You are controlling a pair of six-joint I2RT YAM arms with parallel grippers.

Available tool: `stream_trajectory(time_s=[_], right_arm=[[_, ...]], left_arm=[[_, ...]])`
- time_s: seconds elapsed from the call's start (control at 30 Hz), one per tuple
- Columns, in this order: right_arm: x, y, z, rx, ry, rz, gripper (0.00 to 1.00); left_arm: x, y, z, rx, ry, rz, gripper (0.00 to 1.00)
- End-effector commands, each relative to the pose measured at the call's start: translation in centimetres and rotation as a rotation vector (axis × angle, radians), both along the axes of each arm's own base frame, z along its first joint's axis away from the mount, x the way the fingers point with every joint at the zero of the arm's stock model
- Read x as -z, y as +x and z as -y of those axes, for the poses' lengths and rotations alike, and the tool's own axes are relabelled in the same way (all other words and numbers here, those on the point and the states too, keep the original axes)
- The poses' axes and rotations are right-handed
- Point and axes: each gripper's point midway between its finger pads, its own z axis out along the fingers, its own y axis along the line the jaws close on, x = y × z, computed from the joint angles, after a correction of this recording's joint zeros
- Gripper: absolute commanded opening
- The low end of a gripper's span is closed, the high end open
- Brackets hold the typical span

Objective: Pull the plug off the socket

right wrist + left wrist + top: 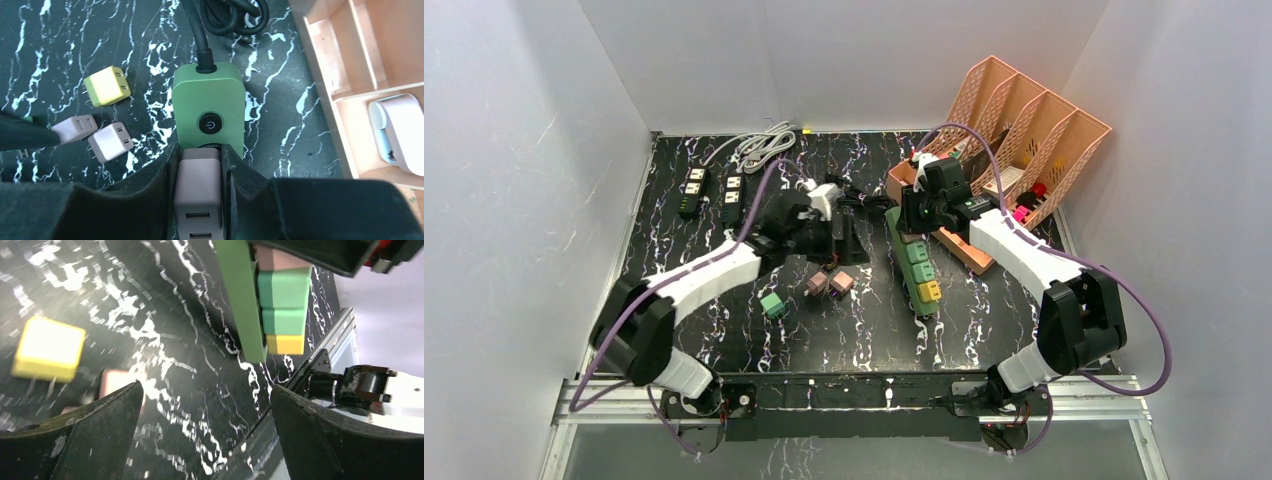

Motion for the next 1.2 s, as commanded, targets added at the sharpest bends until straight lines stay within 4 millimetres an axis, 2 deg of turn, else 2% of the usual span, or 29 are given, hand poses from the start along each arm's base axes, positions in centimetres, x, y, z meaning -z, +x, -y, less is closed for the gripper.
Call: stream_trajectory(time_s=[0.0,0.17,0.37,0.47,0.8,1.0,1.17], right_arm=[[-6.1,1.4,-3.1,-0.082,0.164,0.131,0.0],[-6.5,1.0,-3.5,-0.11,0.185,0.131,0.0],[-6.5,0.9,-3.6,-0.125,0.186,0.134,0.0],[-6.3,0.7,-3.7,-0.131,0.192,0.13,0.0],[-6.9,0.4,-4.4,-0.147,0.239,0.126,0.0],[-7.3,-0.1,-5.1,-0.163,0.294,0.113,0.0],[-7.4,-0.5,-5.3,-0.169,0.311,0.096,0.0]], left_arm=[[-2.0,3.1,6.3,0.049,-0.125,0.231,0.99],[-2.3,3.9,10.6,0.14,-0.174,0.316,0.98],[-2.9,3.2,13.4,0.201,-0.27,0.338,0.98],[-3.6,2.7,14.0,0.216,-0.341,0.34,0.99],[-1.4,0.9,16.6,0.232,-0.367,0.271,0.98],[-1.5,1.6,16.4,0.118,-0.459,0.241,0.98],[-1.9,1.9,17.1,0.108,-0.514,0.216,0.98]])
